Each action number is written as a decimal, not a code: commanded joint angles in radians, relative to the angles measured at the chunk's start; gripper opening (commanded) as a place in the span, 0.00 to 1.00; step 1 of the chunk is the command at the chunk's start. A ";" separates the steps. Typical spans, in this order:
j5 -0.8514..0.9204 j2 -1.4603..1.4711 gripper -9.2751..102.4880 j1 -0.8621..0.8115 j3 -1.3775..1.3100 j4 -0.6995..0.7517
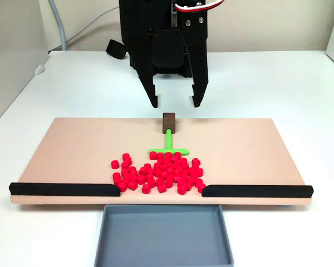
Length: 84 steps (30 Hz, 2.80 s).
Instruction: Grasp a green tool by the dark brown handle.
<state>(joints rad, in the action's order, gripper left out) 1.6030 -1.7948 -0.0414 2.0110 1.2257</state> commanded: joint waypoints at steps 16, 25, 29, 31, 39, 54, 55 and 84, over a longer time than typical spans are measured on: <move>0.008 0.120 0.22 -0.018 -0.092 -0.003; -0.003 0.153 0.20 -0.002 -0.110 -0.003; -0.006 0.156 0.19 0.006 -0.110 -0.005; -0.011 0.161 0.19 0.009 -0.117 -0.005; -0.015 0.170 0.18 0.015 -0.120 -0.005; -0.026 0.179 0.08 0.025 -0.120 -0.005; -0.034 0.175 0.08 0.028 -0.120 -0.005; 0.012 0.175 0.08 0.008 -0.495 0.313</move>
<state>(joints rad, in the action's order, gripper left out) 1.6076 -1.6122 -0.0230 1.5493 1.5447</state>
